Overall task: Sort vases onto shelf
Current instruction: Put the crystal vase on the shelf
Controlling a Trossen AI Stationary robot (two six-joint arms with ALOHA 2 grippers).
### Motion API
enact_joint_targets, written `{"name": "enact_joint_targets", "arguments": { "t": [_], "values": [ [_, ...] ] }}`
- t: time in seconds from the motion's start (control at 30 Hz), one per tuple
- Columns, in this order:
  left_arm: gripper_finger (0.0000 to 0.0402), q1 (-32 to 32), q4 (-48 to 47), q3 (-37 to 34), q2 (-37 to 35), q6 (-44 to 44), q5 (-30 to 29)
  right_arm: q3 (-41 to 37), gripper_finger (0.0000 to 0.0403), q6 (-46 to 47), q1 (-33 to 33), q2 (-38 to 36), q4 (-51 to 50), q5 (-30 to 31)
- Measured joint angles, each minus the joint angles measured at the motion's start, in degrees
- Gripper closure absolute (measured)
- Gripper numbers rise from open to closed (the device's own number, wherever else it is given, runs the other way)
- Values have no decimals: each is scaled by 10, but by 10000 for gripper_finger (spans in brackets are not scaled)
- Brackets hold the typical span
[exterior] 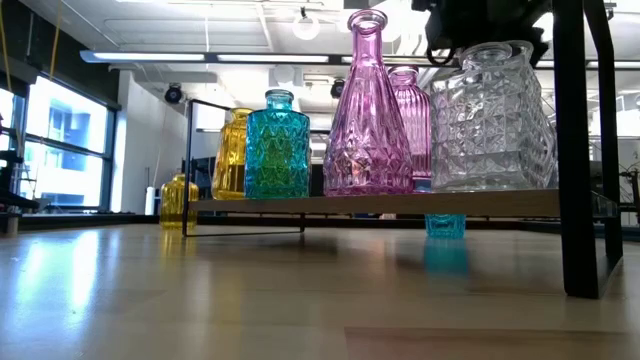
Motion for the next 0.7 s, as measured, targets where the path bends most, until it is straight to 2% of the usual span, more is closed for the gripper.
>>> {"name": "enact_joint_targets", "arguments": {
  "t": [0.1,0.13,0.33,0.7],
  "values": [
    [401,0,0,0,0,0,0,0,380,0,-31,0,-6,-7],
    [401,0,0,0,0,0,1,0,391,-3,-40,0,-9,-13],
    [402,0,0,0,0,0,2,-1,398,11,-79,12,-23,-64],
    [401,0,0,0,0,0,4,-1,402,13,-73,109,-40,-65]
  ]
}}
